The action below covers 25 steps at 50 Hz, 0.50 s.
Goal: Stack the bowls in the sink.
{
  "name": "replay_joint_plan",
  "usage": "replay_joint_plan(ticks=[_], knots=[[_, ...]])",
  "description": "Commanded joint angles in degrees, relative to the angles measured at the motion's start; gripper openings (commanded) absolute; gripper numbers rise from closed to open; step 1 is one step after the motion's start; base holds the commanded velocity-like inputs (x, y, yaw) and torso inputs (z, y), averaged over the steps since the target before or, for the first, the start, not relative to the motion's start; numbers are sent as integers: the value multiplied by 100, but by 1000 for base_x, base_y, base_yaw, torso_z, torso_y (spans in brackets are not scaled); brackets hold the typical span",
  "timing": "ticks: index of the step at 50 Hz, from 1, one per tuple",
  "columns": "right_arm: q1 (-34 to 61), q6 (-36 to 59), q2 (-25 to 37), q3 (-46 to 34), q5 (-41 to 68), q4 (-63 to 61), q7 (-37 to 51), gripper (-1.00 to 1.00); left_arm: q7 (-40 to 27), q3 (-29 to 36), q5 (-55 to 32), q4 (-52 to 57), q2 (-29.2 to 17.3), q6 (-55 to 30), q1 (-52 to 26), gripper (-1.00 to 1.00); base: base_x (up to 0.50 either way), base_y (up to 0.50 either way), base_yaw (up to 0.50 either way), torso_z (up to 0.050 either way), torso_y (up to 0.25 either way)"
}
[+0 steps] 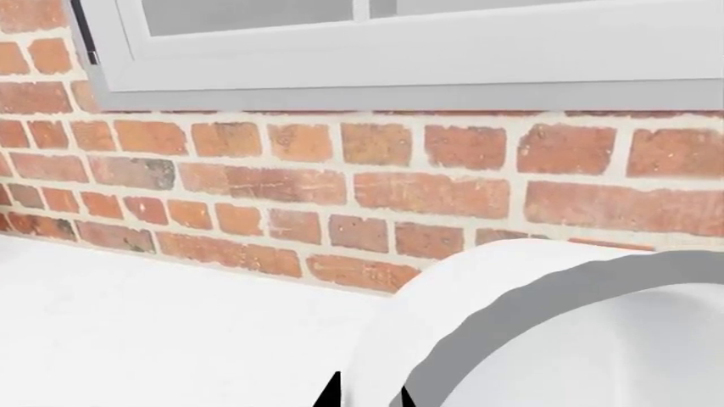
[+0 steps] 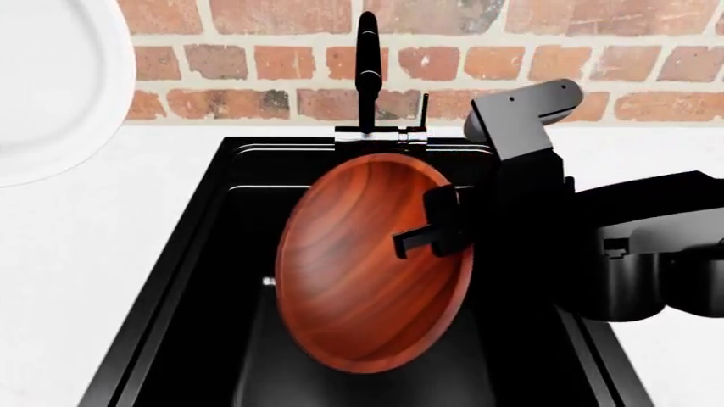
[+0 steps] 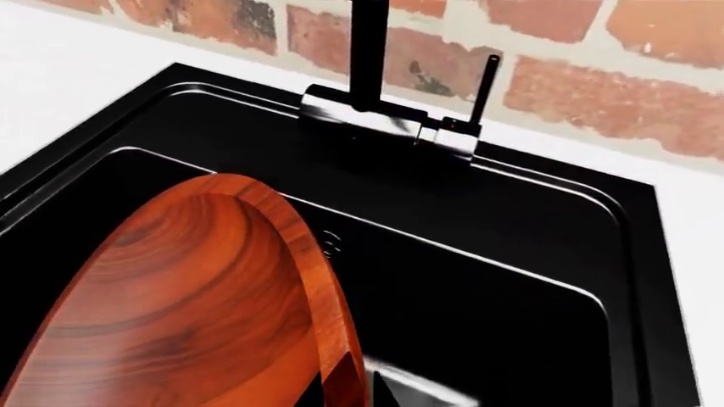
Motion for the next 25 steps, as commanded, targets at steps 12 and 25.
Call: replay_joint_plan(ticks=[12, 25], knots=[[-67, -178, -186, 106, 216, 118, -107, -100, -3, -117, 73, -58, -35, -11, -178, -100, 0, 0, 0, 1, 2], [131, 11, -460, -55, 205, 264, -46, -100, 12, -133, 82, -62, -47, -13, -148, -100, 0, 0, 0, 0, 1]])
